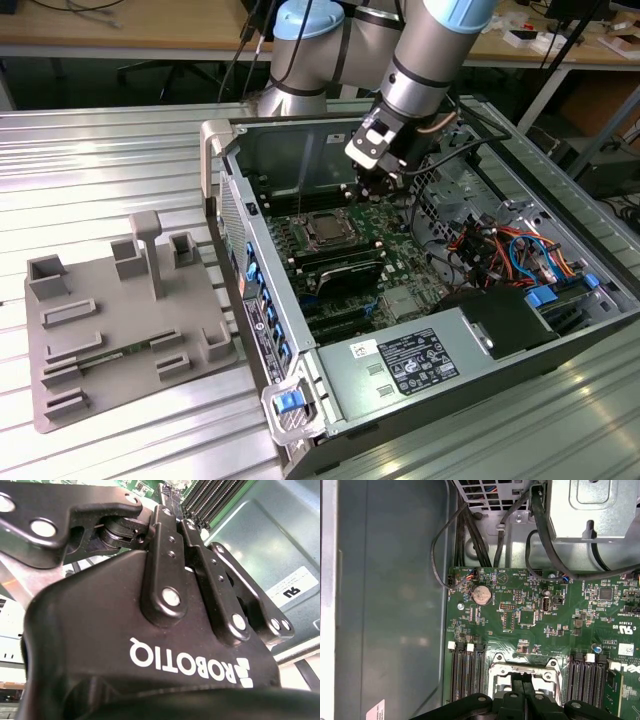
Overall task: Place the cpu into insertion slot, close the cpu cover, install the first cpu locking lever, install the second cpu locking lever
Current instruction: 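Close the cpu cover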
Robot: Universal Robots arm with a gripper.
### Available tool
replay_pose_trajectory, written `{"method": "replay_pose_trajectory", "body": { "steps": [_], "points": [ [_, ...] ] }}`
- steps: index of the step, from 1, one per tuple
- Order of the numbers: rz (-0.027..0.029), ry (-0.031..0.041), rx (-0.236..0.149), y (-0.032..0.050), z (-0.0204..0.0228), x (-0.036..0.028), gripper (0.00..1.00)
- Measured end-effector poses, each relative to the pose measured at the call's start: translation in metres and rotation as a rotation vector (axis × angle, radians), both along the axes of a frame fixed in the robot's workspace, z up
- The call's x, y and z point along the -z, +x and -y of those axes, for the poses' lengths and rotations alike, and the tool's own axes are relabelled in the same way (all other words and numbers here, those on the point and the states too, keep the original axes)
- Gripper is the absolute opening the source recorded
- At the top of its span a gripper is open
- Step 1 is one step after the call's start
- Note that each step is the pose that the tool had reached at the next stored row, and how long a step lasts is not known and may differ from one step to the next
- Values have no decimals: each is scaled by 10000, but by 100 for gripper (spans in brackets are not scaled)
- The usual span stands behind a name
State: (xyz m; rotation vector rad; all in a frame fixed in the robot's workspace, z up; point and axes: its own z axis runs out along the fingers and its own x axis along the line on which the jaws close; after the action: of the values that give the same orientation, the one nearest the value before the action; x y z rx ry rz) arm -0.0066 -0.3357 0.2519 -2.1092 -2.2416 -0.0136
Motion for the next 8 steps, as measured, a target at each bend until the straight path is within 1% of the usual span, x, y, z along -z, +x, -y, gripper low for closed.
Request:
{"method": "replay_pose_trajectory", "body": {
  "steps": [1,3,8],
  "points": [
    [0,1,-2,-1,0,1,11],
    [0,6,-1,-45,0,42,11],
    [0,7,-1,-46,0,44,11]
  ]
}}
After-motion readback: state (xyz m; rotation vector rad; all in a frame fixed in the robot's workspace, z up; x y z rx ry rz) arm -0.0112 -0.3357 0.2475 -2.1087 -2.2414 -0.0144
